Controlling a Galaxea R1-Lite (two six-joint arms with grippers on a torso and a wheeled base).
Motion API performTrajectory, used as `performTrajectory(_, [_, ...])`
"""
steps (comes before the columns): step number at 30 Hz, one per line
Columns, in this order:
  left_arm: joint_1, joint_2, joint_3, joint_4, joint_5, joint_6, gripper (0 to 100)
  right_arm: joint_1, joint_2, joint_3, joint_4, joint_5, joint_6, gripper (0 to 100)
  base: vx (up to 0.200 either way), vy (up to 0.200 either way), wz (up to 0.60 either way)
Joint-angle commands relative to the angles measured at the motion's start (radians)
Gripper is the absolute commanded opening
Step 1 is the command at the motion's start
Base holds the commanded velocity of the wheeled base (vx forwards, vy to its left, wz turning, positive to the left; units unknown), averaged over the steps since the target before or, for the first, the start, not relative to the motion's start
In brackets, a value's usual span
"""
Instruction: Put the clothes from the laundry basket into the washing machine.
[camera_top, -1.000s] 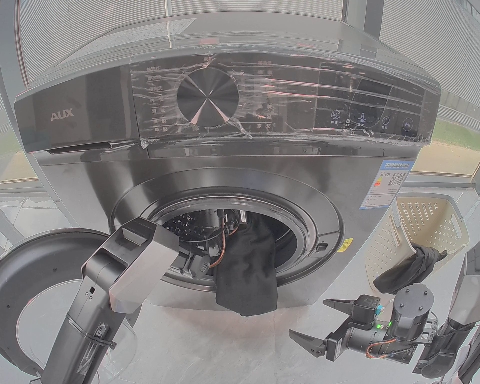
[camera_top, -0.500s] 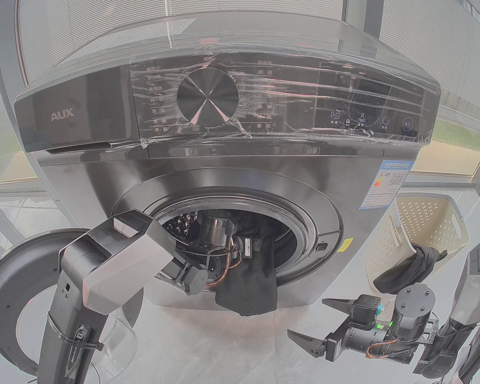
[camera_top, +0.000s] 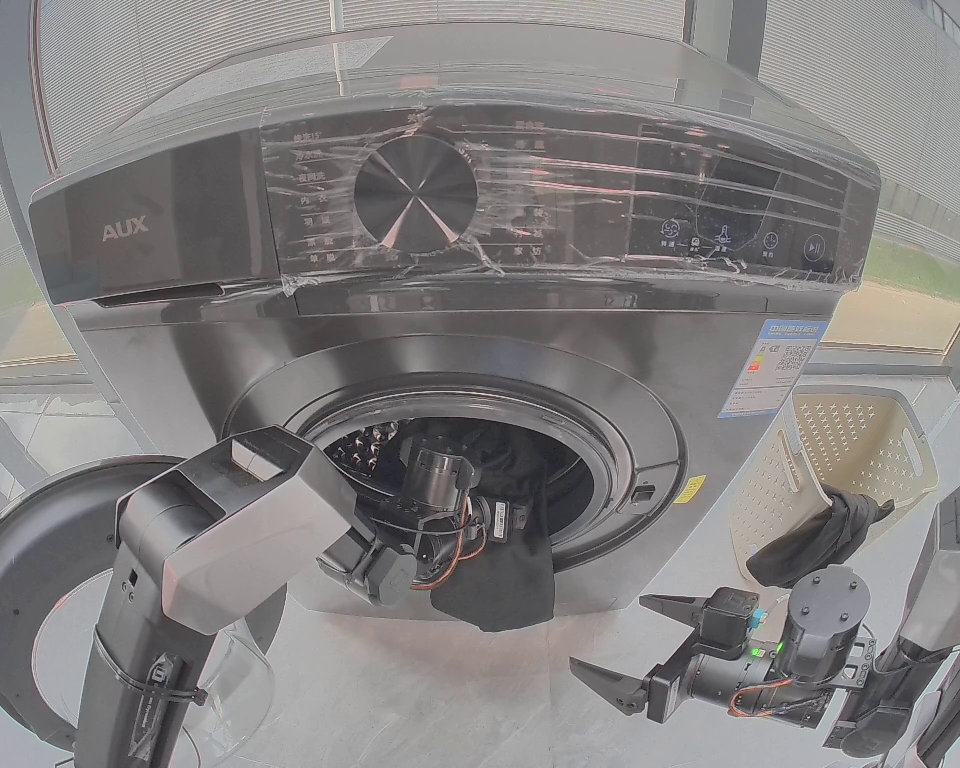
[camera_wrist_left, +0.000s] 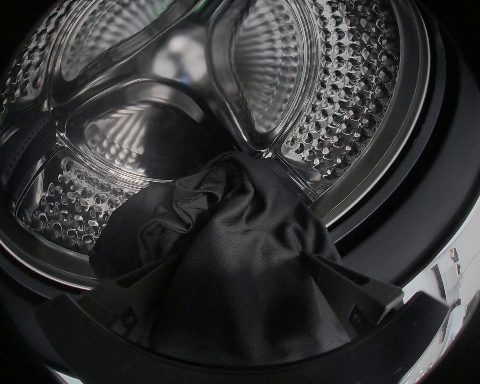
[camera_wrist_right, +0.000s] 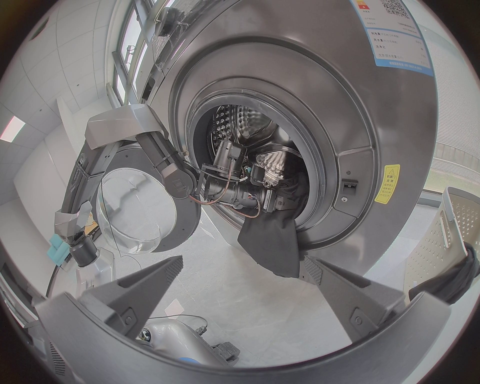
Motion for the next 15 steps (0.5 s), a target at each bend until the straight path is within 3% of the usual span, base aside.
performTrajectory(1, [0.004, 0.032, -0.004, 0.001, 0.000, 0.009, 100, 0.001, 0.006, -0.004, -0.001, 0.000, 0.000, 100, 0.000, 0.000, 0.00])
performTrajectory(2, [0.006, 0.035, -0.005, 0.001, 0.002, 0.010, 0, 0.001, 0.007, -0.004, -0.001, -0.002, 0.000, 100, 0.000, 0.000, 0.00])
performTrajectory(5, [0.014, 0.043, -0.007, -0.005, 0.000, 0.009, 0, 0.001, 0.007, -0.004, -0.001, -0.002, 0.000, 100, 0.000, 0.000, 0.00])
performTrajectory(10, [0.020, 0.035, -0.051, -0.003, 0.011, -0.019, 0, 0.004, 0.001, -0.013, -0.001, -0.003, 0.000, 100, 0.000, 0.000, 0.00])
performTrajectory(12, [0.047, 0.037, -0.119, -0.011, 0.042, -0.045, 0, 0.004, 0.001, -0.021, -0.001, -0.003, -0.001, 100, 0.000, 0.000, 0.00])
performTrajectory(15, [0.058, 0.045, -0.176, -0.045, 0.105, -0.053, 0, 0.006, 0.003, -0.021, -0.001, -0.003, 0.000, 100, 0.000, 0.000, 0.00])
